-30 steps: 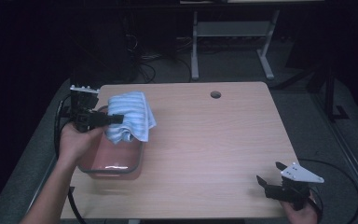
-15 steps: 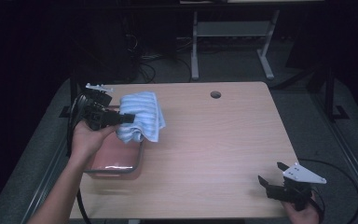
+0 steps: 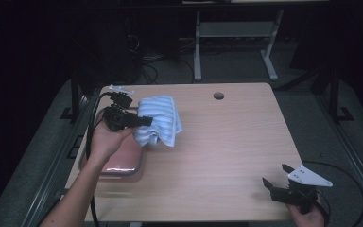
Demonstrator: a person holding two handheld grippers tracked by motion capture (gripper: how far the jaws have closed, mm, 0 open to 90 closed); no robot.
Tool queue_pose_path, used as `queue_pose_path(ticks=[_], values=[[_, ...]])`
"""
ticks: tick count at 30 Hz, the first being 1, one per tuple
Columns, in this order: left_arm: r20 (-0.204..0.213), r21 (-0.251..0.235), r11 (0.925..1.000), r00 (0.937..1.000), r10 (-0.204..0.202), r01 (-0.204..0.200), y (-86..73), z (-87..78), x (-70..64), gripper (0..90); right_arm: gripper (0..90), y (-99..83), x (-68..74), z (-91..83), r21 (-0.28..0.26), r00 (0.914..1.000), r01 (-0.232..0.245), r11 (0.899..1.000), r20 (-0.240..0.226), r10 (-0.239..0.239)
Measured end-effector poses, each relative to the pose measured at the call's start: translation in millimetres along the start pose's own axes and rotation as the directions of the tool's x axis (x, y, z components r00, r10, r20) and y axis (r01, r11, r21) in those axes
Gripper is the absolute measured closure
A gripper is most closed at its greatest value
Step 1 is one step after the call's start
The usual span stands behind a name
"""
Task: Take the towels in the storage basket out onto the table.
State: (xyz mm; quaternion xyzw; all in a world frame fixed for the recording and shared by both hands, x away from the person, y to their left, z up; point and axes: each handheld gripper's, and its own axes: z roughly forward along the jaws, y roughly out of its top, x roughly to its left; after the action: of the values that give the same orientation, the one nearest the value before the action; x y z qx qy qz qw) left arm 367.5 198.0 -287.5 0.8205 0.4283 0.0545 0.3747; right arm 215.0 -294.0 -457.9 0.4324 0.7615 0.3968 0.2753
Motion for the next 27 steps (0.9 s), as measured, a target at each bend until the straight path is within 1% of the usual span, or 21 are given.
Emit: queue_pose_path(ticks=[3, 5, 7, 8, 9, 10, 13, 16, 17, 22, 24, 26, 27], values=[[0.004, 0.003, 1.0000, 1.0000, 0.003, -0.003, 1.9, 3.7, -2.1, 70.2, 14.3, -0.2, -0.6, -0.4, 0.000, 1.0000, -0.002, 1.000, 0.000, 0.002], [0.009, 0.010, 0.9999, 1.0000, 0.003, -0.004, 4.8, 10.0, -5.8, 70.1, 14.3, -0.6, -1.2, -0.6, 0.000, 1.0000, 0.000, 1.000, -0.001, 0.000], [0.009, 0.012, 0.9999, 0.9999, 0.006, -0.006, 6.0, 12.0, -6.8, 70.1, 14.3, -0.7, -1.2, -0.3, -0.001, 1.0000, -0.001, 1.000, -0.003, 0.001], [0.013, 0.014, 0.9999, 0.9999, 0.006, -0.007, 7.9, 16.2, -9.8, 70.1, 14.3, -0.8, -1.1, -0.2, 0.000, 1.0000, 0.000, 1.000, -0.003, 0.000], [0.013, 0.014, 0.9999, 0.9999, 0.006, -0.007, 7.9, 16.2, -9.8, 70.1, 14.3, -0.8, -1.1, -0.2, 0.000, 1.0000, 0.000, 1.000, -0.003, 0.000], [0.018, 0.024, 0.9996, 0.9998, 0.012, -0.012, 9.6, 20.4, -12.6, 70.1, 14.3, -0.4, -0.4, -0.2, 0.002, 1.0000, -0.001, 1.000, -0.003, 0.001], [0.021, 0.024, 0.9996, 0.9997, 0.015, -0.015, 10.7, 24.7, -15.8, 70.1, 14.3, 0.0, 0.1, -0.3, -0.001, 1.0000, 0.003, 1.000, -0.005, -0.003], [0.026, 0.034, 0.9991, 0.9993, 0.026, -0.026, 13.2, 32.1, -19.9, 70.2, 14.3, 0.2, 0.7, -1.0, -0.005, 1.0000, 0.005, 1.000, -0.005, -0.005], [0.026, 0.034, 0.9991, 0.9993, 0.026, -0.026, 13.2, 32.1, -19.9, 70.1, 14.3, 0.2, 0.7, -1.0, -0.005, 1.0000, 0.005, 1.000, -0.005, -0.005], [0.034, 0.034, 0.9986, 0.9987, 0.038, -0.039, 17.1, 43.1, -28.5, 70.1, 14.3, -0.5, 0.7, -2.8, -0.009, 1.0000, 0.005, 1.000, -0.004, -0.005], [0.042, 0.041, 0.9980, 0.9980, 0.046, -0.048, 18.8, 47.7, -32.5, 70.1, 14.3, -0.3, 2.1, -1.8, -0.002, 1.0000, 0.003, 1.000, -0.008, -0.003], [0.046, 0.051, 0.9971, 0.9975, 0.054, -0.056, 20.2, 53.0, -36.1, 70.1, 14.3, 0.4, 2.9, -1.5, -0.004, 0.9999, 0.010, 1.000, -0.009, -0.010], [0.046, 0.051, 0.9971, 0.9975, 0.054, -0.056, 20.2, 53.0, -36.1, 70.1, 14.3, 0.6, 3.2, -1.4, -0.005, 0.9999, 0.012, 1.000, -0.010, -0.012]])
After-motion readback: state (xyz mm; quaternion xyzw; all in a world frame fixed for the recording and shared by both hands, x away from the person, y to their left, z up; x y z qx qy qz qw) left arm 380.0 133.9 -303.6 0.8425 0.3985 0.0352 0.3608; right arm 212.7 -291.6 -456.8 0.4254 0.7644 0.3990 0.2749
